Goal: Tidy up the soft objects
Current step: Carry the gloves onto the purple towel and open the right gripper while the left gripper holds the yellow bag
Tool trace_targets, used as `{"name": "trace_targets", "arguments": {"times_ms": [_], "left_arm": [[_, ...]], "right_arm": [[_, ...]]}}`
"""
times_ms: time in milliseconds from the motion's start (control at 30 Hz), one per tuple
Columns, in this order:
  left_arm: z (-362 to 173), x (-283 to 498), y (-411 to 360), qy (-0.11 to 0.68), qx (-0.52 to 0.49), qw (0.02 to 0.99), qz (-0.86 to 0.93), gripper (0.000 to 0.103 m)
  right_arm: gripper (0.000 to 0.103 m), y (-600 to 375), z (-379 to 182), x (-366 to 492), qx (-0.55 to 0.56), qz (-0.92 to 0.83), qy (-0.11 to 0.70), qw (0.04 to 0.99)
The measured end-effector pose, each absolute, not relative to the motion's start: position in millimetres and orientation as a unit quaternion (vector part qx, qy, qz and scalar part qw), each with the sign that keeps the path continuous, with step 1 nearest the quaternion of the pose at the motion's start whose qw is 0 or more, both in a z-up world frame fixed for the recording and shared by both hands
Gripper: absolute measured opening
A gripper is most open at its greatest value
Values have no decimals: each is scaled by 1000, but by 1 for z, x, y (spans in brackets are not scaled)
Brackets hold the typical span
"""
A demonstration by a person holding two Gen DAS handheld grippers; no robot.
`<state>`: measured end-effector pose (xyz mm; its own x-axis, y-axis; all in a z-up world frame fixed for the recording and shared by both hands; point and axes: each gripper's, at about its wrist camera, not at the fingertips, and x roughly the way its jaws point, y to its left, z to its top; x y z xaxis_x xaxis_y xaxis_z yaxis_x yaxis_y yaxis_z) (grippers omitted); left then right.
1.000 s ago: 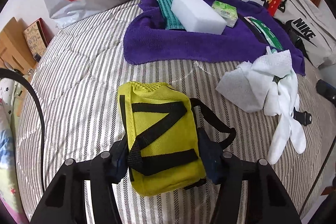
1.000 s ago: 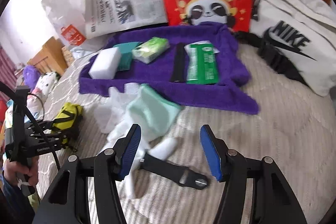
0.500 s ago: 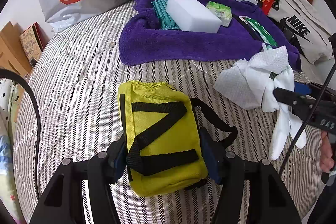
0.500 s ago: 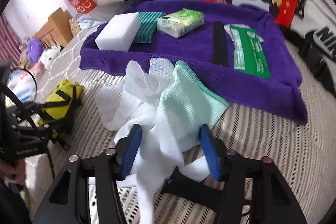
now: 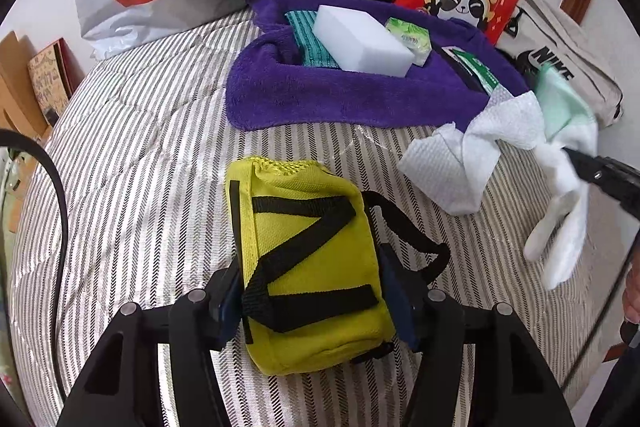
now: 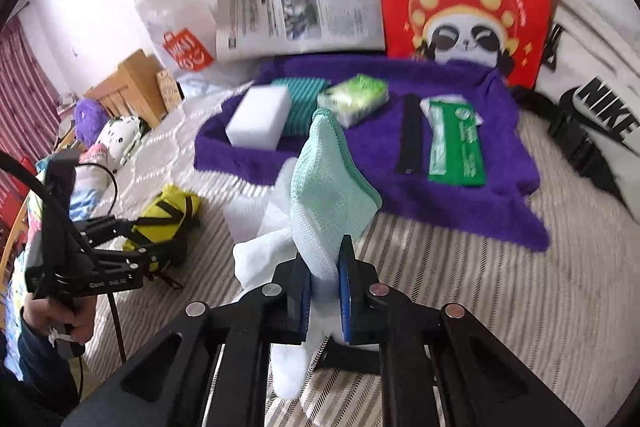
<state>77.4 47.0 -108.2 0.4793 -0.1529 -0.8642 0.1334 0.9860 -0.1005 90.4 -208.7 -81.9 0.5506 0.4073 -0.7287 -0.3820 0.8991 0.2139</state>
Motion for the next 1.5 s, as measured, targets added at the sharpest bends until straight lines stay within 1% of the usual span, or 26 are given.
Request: {"name": "trace_targets", "arguments": {"times_ms": [300,833,1133,1500], "left_arm": [[-89,71,62,492,-40,865,-93,57],[-53,80,49,476,-39,870,-121,57],[-27,95,44,465,-42,875,-132,57],[-7,130,43,454,-41,879,-138,57]], "right_arm": [[12,-229,-54,87,40,206,400,892],[12,-261,-28,87,58,173,390,902],[12,-260,-15,112,57,167,393,903],[12,-242,-10,168,47,162,398,902]]}}
